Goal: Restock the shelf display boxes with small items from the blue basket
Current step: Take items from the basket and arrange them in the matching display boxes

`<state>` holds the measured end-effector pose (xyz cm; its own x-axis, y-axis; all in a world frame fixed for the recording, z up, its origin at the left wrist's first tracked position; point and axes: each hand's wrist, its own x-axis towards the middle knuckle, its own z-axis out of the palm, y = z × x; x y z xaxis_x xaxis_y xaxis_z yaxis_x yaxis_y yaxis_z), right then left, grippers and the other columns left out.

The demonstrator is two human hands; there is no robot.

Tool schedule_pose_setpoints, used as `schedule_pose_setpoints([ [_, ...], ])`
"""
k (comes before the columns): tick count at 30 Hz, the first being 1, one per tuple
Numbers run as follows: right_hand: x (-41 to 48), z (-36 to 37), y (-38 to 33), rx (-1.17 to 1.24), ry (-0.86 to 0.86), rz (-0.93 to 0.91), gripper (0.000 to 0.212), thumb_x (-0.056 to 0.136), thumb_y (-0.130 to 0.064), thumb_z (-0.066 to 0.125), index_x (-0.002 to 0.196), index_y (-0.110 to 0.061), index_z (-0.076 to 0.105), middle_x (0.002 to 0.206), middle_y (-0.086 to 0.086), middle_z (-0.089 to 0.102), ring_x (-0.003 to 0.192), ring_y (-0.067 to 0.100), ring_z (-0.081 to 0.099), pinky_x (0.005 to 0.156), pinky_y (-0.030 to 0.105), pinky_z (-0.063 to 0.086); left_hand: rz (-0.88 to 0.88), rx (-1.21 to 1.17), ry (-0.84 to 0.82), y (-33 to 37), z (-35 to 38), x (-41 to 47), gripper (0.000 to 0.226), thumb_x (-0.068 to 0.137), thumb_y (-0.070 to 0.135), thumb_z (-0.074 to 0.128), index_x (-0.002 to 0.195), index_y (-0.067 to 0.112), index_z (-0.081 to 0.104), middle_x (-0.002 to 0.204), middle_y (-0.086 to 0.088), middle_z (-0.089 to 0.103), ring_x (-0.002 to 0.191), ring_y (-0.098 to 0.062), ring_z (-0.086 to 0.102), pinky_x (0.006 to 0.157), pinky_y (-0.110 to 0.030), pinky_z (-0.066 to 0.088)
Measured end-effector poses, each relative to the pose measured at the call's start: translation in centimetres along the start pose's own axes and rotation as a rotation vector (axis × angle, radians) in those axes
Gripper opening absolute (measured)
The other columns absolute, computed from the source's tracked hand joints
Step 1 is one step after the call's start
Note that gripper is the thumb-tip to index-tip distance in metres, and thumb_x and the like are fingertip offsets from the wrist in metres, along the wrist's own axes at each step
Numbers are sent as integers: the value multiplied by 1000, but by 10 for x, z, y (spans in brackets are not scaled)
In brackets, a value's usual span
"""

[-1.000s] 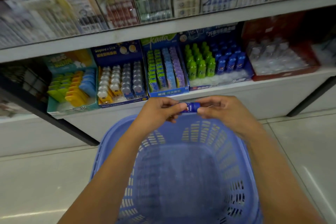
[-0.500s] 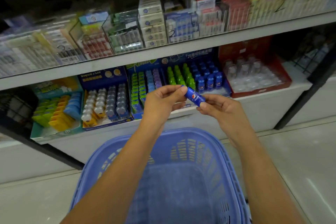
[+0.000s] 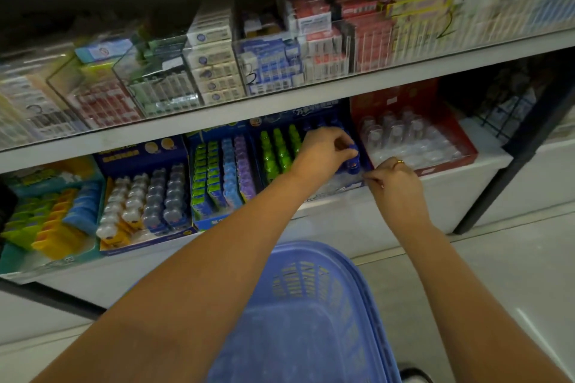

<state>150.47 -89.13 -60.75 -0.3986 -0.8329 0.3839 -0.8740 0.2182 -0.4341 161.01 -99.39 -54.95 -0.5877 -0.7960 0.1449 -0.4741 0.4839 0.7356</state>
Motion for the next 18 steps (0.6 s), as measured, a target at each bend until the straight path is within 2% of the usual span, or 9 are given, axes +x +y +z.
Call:
schedule_pose_setpoints([
  [4, -4, 5, 0, 47, 40, -28, 10, 81, 1, 67, 88, 3, 74, 88, 19, 59, 78, 33, 58, 67, 33, 46, 12, 40, -37, 1, 5, 9, 16, 82, 11, 71, 97, 4, 70, 97, -11, 71, 86, -17, 64, 71, -14, 44],
  [8, -5, 8, 3, 94, 70, -38, 13, 81, 0, 68, 92, 1, 74, 88, 19, 62, 74, 33, 59, 66, 29, 44, 3, 126, -117, 10, 3, 14, 19, 83, 14, 71, 100, 7, 70, 99, -9, 71, 92, -19, 65, 82, -25, 51],
  [10, -6, 8, 4, 106, 67, -52, 15, 82, -2, 67, 95, -1, 74, 87, 19, 65, 74, 33, 61, 67, 34, 47, 1, 212, -172, 16, -1, 19, 20, 83, 16, 71, 102, 8, 70, 101, -8, 71, 91, -17, 64, 78, -23, 48],
  [12, -7, 10, 5, 100, 76, -66, 15, 83, -5, 67, 97, -3, 73, 86, 19, 67, 72, 33, 62, 67, 33, 48, 12, 286, -221, 19, -5, 21, 20, 83, 17, 72, 101, 8, 72, 100, -8, 71, 86, -16, 63, 73, -22, 47],
  [18, -13, 14, 4, 119, 80, -31, 19, 85, -7, 66, 103, -2, 71, 87, 17, 68, 75, 32, 63, 68, 34, 48, -2, 313, -266, 23, -4, 22, 22, 83, 15, 72, 103, 5, 71, 98, -11, 71, 82, -20, 65, 76, -27, 53],
])
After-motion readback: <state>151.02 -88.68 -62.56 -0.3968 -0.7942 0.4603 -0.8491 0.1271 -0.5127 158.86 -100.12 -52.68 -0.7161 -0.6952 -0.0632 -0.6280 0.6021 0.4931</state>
